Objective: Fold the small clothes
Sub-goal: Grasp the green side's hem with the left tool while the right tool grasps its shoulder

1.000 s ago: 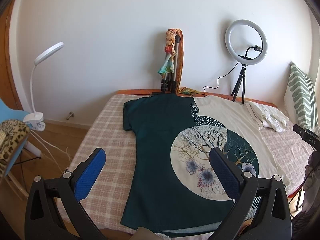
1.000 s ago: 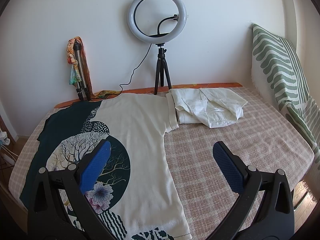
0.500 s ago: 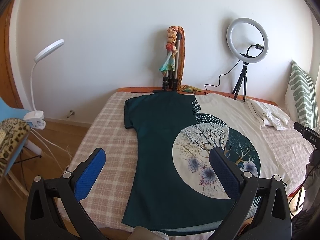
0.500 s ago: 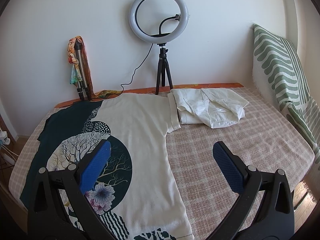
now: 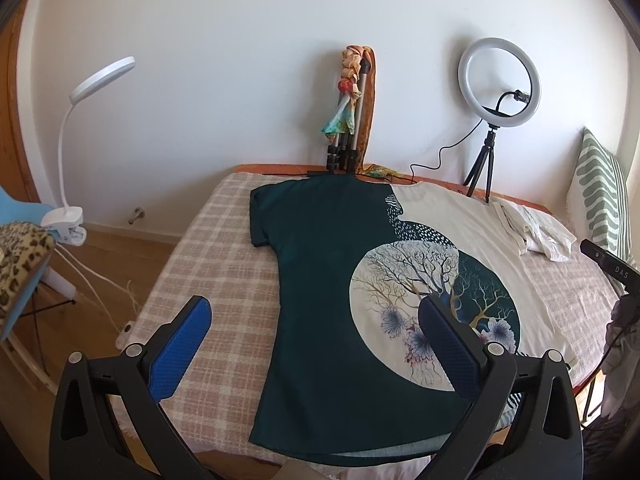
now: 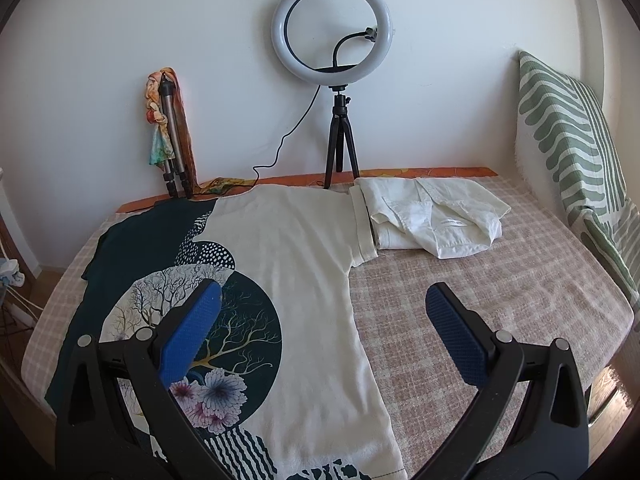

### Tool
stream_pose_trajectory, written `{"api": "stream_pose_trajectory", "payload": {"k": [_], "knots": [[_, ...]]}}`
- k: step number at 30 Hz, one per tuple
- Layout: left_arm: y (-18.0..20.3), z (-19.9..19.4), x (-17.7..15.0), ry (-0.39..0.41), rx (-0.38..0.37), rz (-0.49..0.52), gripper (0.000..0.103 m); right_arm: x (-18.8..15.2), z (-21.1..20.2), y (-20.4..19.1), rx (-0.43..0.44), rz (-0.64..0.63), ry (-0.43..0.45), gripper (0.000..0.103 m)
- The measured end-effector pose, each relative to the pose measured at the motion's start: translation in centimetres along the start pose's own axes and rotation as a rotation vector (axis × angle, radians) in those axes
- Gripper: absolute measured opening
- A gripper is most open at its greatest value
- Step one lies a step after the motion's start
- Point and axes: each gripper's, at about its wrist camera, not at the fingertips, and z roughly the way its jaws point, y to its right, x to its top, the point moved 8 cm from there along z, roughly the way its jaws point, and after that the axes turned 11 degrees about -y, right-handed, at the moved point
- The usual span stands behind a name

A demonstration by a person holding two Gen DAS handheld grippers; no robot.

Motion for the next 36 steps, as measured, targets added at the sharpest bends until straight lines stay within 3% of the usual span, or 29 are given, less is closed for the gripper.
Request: {"api": "stream_pose_trajectory", "payload": {"k": [5, 9, 13, 20, 23, 28, 33, 35, 36], "knots": [[-2.2, 2.4, -1.8, -0.061, -0.044, -0.061, 0.102, 1.9, -0.1, -4.5, 0.060, -0.089, -0.005, 0.103], [-3.4, 4.4, -4.0, -0.137, -0.063, -0.092, 0.092, 3.8, 0.9, -10.4, 0.143, -0.182, -0.012, 0.103], [-3.9, 6.2, -6.1, -0.223, -0.115, -0.130, 0.090, 5.5, 2.3, -17.3, 0.181, -0.292, -0.010, 0.103], [-3.8, 7.9, -8.7, -0.303, -0.121, -0.112, 0.078, 7.4, 6.0, -27.5, 0.364, -0.396, -0.147, 0.103], [-4.1, 8.6, -9.5, -0.328, -0.122, -0.108, 0.066, 7.7, 7.8, -31.5, 0.389, -0.440, -0.175, 0.103], [-5.1, 9.7, -10.6, -0.356, -0.135, -0.134, 0.053, 7.6, 12.2, -37.6, 0.424, -0.460, -0.261, 0.103], [-5.3, 9.8, -10.3, -0.346, -0.139, -0.126, 0.050, 7.0, 17.2, -42.9, 0.429, -0.467, -0.340, 0.103], [-5.0, 10.0, -10.2, -0.347, -0.146, -0.111, 0.037, 6.4, 19.3, -44.7, 0.426, -0.466, -0.376, 0.103], [-5.0, 10.0, -10.2, -0.345, -0.152, -0.109, 0.036, 6.0, 20.2, -45.7, 0.430, -0.467, -0.396, 0.102]]}}
